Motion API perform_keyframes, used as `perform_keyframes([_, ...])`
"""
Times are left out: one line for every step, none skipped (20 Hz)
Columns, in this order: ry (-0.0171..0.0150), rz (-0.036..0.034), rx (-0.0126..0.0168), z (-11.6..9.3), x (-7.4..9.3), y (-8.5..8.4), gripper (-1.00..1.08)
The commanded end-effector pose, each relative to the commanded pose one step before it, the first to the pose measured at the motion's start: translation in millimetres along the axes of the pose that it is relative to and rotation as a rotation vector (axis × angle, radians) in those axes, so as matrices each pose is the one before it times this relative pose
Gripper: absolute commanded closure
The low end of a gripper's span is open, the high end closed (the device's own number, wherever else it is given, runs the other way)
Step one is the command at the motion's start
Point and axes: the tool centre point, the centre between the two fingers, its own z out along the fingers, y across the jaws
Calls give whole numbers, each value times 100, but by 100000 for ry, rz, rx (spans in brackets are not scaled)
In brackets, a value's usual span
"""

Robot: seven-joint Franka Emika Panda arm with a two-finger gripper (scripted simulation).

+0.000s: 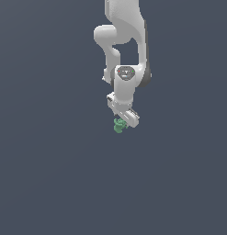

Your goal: Pick up the object and move it to a goal position.

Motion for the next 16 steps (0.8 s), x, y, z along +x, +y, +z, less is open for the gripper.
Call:
perform_keyframes([13,122,13,1029,0,27,-92])
perform_keyframes([0,0,0,292,-8,-14,-92])
perform_keyframes([0,0,0,235,-5,-16,-92])
perform_keyframes([0,0,0,179,-2,-15,-92])
perform_keyframes([0,0,0,126,0,-13,-92])
perform_keyframes([0,0,0,75,0,-8,-92])
perform_keyframes([-29,57,26,23,26,16,-92])
perform_keyframes([0,0,0,0,0,0,108])
perform_keyframes([0,0,0,0,0,0,108])
perform_keyframes([0,0,0,0,0,0,108])
perform_keyframes([0,0,0,0,0,0,108])
perform_keyframes([0,0,0,0,0,0,108])
perform_keyframes([0,0,0,0,0,0,108])
perform_keyframes([0,0,0,0,0,0,108])
perform_keyframes([0,0,0,0,0,0,108])
perform_keyframes([0,0,0,0,0,0,108])
